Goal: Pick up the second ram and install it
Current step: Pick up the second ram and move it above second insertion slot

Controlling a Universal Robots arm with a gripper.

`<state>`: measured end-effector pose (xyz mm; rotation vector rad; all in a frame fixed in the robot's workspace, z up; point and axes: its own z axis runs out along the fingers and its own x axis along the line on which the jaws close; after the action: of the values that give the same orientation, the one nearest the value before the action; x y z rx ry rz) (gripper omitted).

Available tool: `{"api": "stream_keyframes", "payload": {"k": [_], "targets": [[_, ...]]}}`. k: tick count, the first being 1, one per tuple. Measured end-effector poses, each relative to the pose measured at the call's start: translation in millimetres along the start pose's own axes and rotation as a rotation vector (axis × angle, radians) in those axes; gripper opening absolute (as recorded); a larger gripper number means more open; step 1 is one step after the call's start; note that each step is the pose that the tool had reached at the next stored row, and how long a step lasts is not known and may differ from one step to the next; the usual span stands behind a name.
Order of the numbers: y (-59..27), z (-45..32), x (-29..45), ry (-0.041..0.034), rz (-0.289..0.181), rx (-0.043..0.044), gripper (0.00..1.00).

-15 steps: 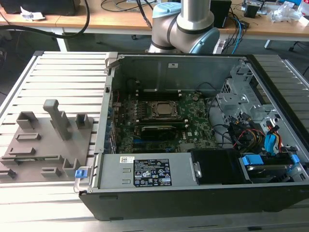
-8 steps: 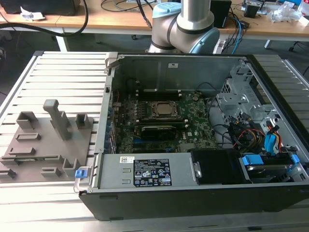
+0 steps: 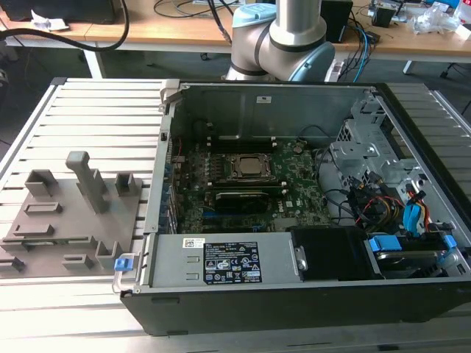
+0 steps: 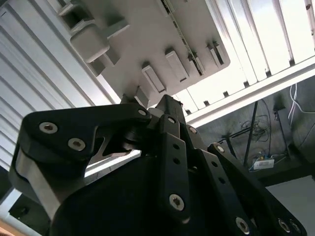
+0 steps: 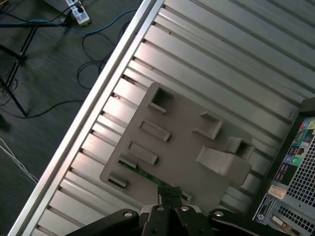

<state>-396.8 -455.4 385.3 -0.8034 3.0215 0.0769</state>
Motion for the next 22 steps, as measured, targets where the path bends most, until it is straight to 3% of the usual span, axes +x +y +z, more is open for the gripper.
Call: {"api": "stream_keyframes", "payload": {"k": [9,22], "targets": [[0.0,0.0,0.0,0.0048,-0.109,-0.0029,0.11],[0.0,0.0,0.0,0.0136,-0.311,-0.0082,0.11]]}}
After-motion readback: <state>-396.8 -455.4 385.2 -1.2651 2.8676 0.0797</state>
